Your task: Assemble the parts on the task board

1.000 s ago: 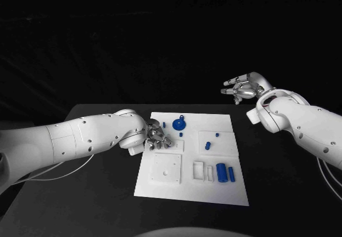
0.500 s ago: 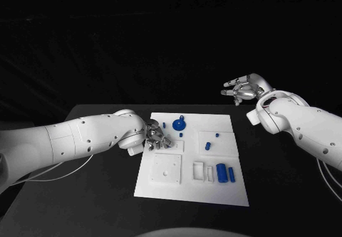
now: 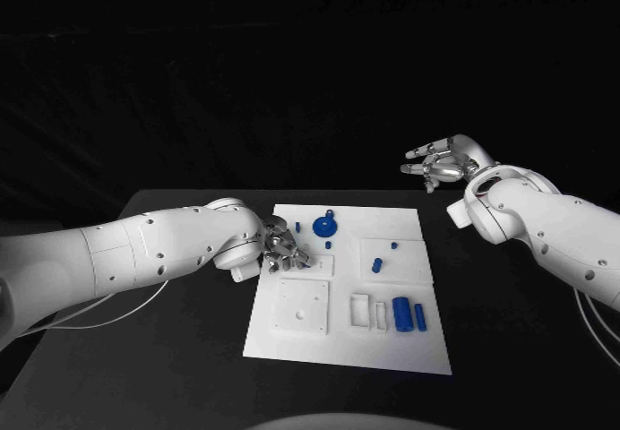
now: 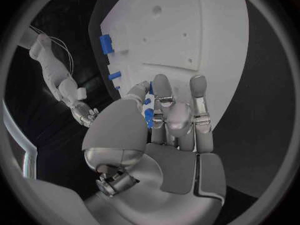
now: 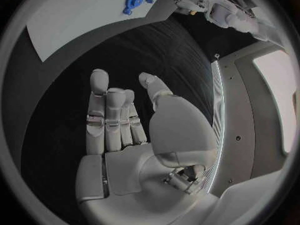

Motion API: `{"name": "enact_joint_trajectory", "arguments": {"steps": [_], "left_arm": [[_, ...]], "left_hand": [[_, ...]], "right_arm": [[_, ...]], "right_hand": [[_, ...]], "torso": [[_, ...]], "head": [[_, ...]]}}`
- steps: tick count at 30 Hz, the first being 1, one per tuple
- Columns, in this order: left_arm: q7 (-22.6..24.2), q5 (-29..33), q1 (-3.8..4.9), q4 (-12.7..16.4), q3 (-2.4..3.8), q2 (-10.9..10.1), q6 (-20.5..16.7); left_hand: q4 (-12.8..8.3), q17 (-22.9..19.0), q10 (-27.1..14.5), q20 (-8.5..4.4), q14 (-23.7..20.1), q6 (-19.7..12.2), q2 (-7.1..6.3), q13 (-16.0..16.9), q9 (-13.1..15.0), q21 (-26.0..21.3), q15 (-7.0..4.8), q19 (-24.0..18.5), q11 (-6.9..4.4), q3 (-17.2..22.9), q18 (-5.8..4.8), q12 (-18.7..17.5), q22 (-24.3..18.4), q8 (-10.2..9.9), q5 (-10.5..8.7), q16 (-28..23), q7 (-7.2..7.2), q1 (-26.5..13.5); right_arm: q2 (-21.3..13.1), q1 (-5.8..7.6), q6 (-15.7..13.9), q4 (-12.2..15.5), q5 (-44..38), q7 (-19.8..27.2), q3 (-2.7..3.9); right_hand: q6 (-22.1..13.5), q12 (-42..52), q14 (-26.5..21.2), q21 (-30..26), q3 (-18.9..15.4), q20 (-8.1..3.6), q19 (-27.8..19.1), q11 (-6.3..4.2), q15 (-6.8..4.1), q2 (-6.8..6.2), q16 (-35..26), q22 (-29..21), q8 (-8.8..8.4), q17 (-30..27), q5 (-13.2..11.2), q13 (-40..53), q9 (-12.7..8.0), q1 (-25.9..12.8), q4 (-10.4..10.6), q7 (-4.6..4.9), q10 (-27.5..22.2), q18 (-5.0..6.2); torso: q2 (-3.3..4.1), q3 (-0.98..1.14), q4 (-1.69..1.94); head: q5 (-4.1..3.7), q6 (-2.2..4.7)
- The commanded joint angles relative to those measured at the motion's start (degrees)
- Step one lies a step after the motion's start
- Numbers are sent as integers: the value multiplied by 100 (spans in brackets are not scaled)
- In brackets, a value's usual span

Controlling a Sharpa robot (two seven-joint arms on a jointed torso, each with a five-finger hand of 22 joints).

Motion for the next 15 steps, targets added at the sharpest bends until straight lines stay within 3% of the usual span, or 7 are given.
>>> {"name": "enact_joint_trajectory", "arguments": {"steps": [1,11,15], "left_arm": [[16,26,6,9,5,2,-2],[32,38,7,3,9,-2,6],[37,44,9,9,13,-7,-3]], "left_hand": [[89,7,278,-22,2,48,-69,-7,-1,-32,-27,35,-18,-2,-118,30,96,-11,-51,-23,-6,41],[249,15,278,-27,3,59,-141,-10,10,-38,-28,34,-16,-2,-123,32,96,-11,-116,-22,-2,74],[385,8,278,-28,1,75,-208,-11,17,-38,-28,33,-15,2,-125,32,96,-11,-276,-27,0,82]], "right_arm": [[9,-8,61,-3,5,24,2],[13,-21,62,-10,12,29,2],[12,-25,60,-10,14,29,2]], "right_hand": [[15,9,8,-23,1,-40,153,-34,-36,7,-33,73,-6,-9,19,-1,-7,-23,8,14,4,100],[15,9,8,-23,1,-40,153,-34,-36,7,-33,73,-6,-9,19,-1,-7,-23,8,14,4,100],[9,7,7,-25,2,-40,153,-33,-36,10,-38,72,-6,-12,18,-2,-7,-28,4,15,2,100]], "torso": [[2,0,0],[1,-1,-1],[0,-2,-4]], "head": [[0,0],[-3,7],[-5,15]]}}
